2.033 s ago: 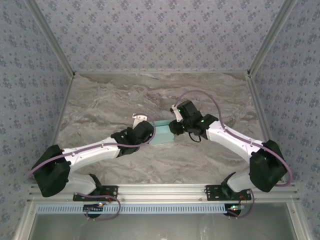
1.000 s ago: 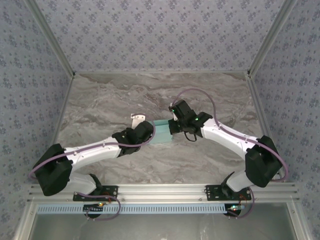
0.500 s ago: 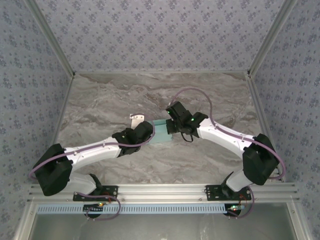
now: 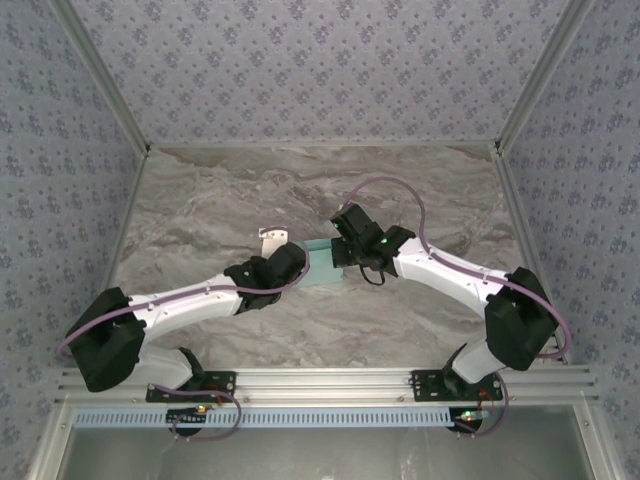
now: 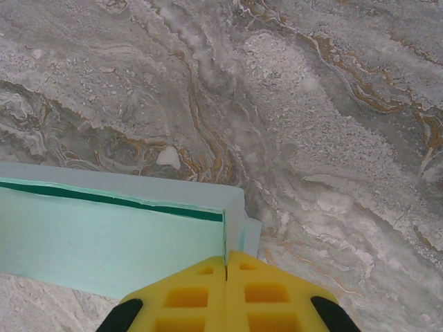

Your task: Fold the paper box

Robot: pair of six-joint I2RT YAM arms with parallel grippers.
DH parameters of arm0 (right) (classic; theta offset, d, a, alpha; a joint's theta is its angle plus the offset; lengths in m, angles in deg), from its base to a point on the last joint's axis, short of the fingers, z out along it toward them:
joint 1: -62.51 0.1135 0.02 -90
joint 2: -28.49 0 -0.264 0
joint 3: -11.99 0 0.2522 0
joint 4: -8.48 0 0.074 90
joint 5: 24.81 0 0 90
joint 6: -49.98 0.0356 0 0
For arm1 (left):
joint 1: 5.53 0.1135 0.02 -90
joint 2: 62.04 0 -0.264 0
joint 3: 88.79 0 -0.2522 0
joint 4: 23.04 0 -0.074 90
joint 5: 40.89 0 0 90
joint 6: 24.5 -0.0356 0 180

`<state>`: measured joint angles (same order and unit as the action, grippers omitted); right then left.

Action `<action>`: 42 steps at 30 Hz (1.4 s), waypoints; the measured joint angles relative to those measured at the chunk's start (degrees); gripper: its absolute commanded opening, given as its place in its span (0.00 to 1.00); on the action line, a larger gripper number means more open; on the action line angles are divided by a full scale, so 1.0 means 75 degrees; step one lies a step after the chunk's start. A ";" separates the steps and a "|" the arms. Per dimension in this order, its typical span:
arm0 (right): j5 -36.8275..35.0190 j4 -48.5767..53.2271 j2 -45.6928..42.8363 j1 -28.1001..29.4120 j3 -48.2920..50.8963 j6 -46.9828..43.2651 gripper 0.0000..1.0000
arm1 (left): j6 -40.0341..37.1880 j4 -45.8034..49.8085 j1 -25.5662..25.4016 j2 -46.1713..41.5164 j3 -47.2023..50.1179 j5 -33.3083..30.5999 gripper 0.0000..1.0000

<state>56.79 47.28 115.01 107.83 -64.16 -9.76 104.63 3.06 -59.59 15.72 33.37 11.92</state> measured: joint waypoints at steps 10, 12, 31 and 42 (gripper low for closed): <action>-0.0358 -0.1177 -0.0405 0.0172 0.0880 0.0262 0.07 | 0.0140 -0.0219 0.0009 -0.0012 0.0117 -0.0073 0.00; -0.0376 -0.1201 -0.0455 0.0195 0.0924 0.0262 0.08 | 0.0143 -0.0286 0.0009 -0.0012 0.0152 -0.0096 0.00; 0.0303 -0.1574 -0.0743 0.0052 0.1553 0.0370 0.26 | 0.0178 -0.1419 0.0003 0.0006 0.0717 -0.0769 0.00; 0.1632 -0.2323 -0.2646 -0.1003 0.2716 -0.2422 0.63 | 0.0009 -0.1483 0.0020 0.0023 0.0851 -0.1224 0.00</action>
<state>69.03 29.86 95.17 100.31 -43.79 -27.93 104.70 -8.07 -59.44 15.90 39.76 2.74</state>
